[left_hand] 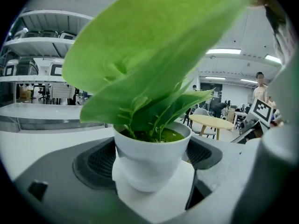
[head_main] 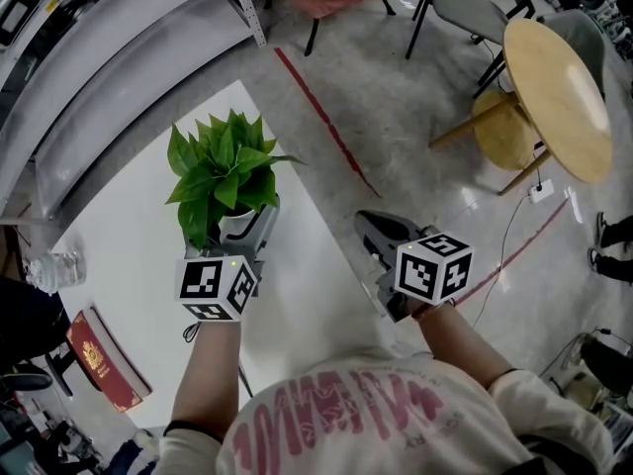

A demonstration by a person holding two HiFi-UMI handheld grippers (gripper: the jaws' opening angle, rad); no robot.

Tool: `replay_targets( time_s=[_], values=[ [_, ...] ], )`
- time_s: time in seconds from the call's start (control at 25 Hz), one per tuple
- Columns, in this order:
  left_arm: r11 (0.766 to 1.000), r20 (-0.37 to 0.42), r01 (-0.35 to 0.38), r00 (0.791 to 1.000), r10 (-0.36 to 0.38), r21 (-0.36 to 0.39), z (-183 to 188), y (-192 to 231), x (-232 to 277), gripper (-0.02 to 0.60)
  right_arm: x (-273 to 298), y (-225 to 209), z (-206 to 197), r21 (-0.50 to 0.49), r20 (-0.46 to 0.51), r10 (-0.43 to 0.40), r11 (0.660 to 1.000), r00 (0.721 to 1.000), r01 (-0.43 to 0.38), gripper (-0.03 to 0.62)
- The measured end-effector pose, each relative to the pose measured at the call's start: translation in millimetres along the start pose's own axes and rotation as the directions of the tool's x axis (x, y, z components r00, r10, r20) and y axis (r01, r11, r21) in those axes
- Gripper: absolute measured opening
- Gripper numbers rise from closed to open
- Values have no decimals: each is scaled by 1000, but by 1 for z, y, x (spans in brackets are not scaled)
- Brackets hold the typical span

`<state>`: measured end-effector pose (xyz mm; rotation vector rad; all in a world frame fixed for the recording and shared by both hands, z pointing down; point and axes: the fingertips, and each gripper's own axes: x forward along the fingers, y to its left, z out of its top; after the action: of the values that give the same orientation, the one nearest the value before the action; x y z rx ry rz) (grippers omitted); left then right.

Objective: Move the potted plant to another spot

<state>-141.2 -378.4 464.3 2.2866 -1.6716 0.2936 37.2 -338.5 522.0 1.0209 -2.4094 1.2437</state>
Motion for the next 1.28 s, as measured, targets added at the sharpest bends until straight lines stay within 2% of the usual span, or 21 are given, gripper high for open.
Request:
replay_targets(
  time_s=[0.8,1.12,1.28],
  values=[
    [999,-22,-24,999,24,24,-4,-4,2,477,-1,2,5,-3,-14,13,1000,1000,-13,6],
    [1000,-25,-22,999,22,19,-3,-5,3,477,-4,1,5,-4,-18,8,1000,1000,-8,6],
    [1000,-52,-20,998,21,4,-9,-4,3,477,-4,1,5,-1,-16,6,1000,1000,-6,6]
  ],
)
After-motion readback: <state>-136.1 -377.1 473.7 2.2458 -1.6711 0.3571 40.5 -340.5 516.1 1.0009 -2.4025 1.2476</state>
